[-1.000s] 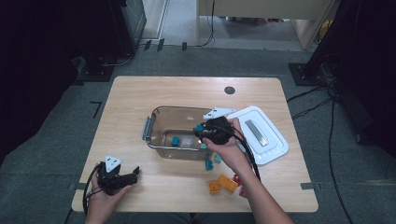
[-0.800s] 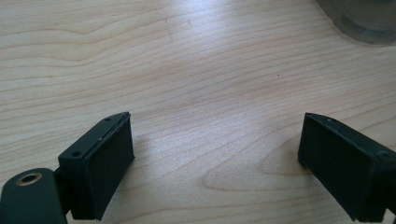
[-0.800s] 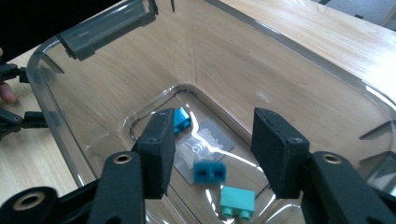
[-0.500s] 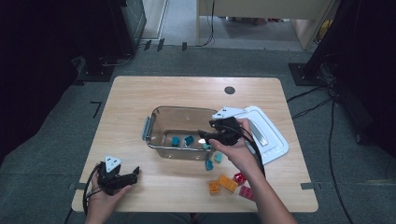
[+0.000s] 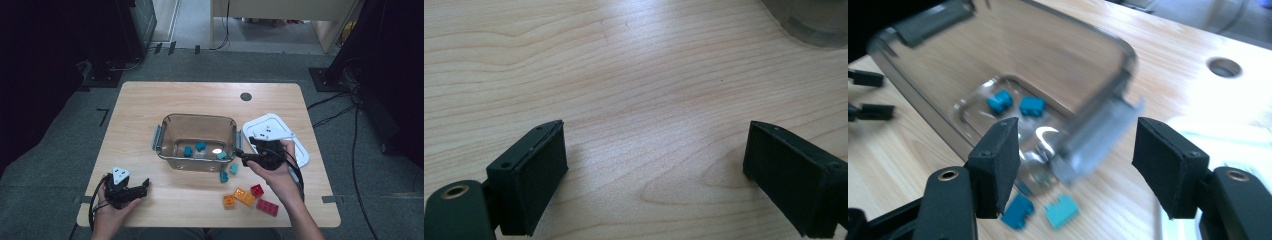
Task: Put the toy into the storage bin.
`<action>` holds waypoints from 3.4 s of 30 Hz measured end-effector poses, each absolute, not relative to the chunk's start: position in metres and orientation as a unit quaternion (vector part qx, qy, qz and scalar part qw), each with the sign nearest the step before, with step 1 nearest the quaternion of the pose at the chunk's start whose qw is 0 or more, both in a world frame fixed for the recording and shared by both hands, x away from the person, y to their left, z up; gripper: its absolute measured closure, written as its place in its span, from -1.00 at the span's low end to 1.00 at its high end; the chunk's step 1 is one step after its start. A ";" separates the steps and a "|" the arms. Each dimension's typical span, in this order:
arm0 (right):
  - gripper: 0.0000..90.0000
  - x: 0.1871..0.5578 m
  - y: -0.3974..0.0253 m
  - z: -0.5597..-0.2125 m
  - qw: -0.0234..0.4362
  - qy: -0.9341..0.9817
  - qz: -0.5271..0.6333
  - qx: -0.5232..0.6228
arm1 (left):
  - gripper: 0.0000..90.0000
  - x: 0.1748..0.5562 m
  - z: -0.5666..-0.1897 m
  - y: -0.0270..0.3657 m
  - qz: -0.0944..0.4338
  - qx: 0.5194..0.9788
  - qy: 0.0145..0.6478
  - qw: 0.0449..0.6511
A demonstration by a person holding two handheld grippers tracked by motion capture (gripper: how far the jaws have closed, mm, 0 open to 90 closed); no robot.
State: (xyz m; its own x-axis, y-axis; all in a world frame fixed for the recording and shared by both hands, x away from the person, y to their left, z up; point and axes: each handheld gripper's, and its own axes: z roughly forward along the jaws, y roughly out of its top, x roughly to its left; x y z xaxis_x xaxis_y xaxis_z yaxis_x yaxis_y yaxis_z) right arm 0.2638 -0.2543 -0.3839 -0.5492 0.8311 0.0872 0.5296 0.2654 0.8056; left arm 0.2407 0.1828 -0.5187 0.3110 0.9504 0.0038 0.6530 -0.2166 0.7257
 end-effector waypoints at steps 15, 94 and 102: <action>-0.23 0.219 -0.286 -0.448 0.185 0.750 0.388 0.503 | -0.77 0.241 -0.519 0.183 0.233 0.744 0.539 0.319; 0.32 0.256 -0.275 -0.386 0.179 0.768 0.410 0.458 | -0.77 0.241 -0.519 0.182 0.232 0.744 0.539 0.320; 0.32 0.267 -0.262 -0.368 0.183 0.773 0.417 0.442 | -0.77 0.241 -0.519 0.183 0.233 0.744 0.538 0.320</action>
